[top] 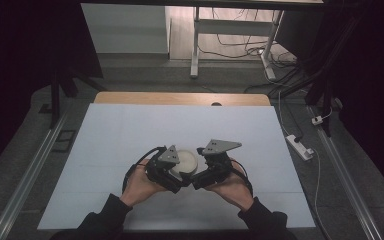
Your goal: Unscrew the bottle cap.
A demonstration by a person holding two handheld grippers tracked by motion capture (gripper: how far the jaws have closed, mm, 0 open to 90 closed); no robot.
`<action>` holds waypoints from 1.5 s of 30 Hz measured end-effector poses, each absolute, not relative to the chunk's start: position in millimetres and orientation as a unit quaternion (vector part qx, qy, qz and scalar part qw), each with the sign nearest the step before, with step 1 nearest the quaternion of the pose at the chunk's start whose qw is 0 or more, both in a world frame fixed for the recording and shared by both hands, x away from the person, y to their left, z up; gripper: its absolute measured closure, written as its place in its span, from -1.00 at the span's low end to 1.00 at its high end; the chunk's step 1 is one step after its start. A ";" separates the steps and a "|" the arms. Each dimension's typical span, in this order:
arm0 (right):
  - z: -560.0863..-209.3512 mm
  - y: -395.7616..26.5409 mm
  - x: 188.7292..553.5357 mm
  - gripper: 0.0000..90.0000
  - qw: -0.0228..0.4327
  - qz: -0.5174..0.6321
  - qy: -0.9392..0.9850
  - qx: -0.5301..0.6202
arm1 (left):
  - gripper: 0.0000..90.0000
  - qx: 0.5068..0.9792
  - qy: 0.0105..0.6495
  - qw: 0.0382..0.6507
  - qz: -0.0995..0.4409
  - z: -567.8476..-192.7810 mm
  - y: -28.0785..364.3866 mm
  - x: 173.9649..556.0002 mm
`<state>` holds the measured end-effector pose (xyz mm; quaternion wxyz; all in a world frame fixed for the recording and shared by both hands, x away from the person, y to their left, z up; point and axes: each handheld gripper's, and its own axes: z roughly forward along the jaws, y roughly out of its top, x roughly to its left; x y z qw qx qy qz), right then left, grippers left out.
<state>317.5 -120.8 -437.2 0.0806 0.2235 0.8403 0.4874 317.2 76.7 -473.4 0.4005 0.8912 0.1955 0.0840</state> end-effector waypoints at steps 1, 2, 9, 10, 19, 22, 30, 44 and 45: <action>-437.9 -117.3 317.9 -0.98 0.081 0.485 0.843 0.220 | -0.84 0.891 0.196 0.401 0.084 -473.4 76.7 317.2; -438.7 -114.5 318.3 -0.96 0.081 0.483 0.845 0.215 | -0.84 0.891 0.195 0.400 0.084 -473.3 76.8 317.1; -440.3 -108.5 321.2 -0.86 0.077 0.493 0.845 0.193 | -0.84 0.892 0.190 0.404 0.078 -473.1 78.4 317.8; -440.3 -108.5 321.2 -0.86 0.077 0.493 0.845 0.193 | -0.84 0.892 0.190 0.404 0.078 -473.1 78.4 317.8; -439.8 -110.4 321.3 -0.84 0.064 0.499 0.850 0.154 | -0.84 0.897 0.152 0.411 0.059 -471.6 77.4 316.9; -439.0 -110.9 322.9 -0.84 0.053 0.500 0.852 0.144 | -0.83 0.898 0.144 0.413 0.051 -471.5 78.2 317.3; -439.9 -112.0 329.5 -0.84 0.021 0.506 0.856 0.106 | -0.83 0.898 0.120 0.422 0.031 -472.3 81.5 318.4; -436.0 -116.3 333.7 -0.99 0.010 0.509 0.856 0.087 | -0.84 0.895 0.126 0.425 0.036 -470.2 84.3 318.8; -434.5 -116.9 333.7 -0.99 0.020 0.509 0.854 0.103 | -0.84 0.891 0.148 0.426 0.046 -469.3 86.8 320.2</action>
